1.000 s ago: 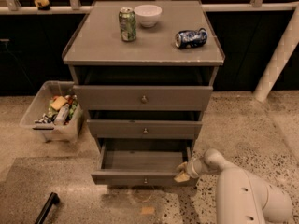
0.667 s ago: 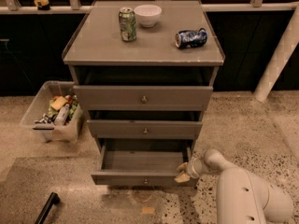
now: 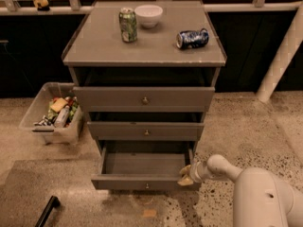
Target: Open bottom drawer
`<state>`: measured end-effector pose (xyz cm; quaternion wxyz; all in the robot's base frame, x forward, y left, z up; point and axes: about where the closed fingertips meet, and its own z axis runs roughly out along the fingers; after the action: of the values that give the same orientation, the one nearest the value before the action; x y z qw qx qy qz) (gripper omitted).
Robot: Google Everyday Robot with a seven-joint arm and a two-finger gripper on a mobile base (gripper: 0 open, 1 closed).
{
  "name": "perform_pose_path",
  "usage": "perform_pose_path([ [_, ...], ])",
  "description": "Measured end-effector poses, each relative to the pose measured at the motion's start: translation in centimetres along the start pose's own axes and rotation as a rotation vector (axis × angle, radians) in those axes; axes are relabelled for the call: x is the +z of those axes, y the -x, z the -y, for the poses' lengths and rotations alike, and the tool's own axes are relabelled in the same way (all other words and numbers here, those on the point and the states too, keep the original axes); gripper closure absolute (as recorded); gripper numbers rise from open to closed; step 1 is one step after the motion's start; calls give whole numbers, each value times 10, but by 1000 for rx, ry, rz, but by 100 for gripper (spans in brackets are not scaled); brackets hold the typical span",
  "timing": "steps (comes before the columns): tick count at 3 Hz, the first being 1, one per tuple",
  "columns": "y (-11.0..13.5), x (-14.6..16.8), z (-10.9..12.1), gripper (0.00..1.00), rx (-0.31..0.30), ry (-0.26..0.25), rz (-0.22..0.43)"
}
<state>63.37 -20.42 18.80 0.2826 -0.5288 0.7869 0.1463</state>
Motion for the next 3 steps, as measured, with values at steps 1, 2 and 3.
perform_pose_path([
  [1, -4, 0, -19, 100, -4, -11, -15],
  [2, -13, -20, -21, 100, -2, -68, -42],
  [3, -13, -20, -21, 100, -2, -68, -42],
])
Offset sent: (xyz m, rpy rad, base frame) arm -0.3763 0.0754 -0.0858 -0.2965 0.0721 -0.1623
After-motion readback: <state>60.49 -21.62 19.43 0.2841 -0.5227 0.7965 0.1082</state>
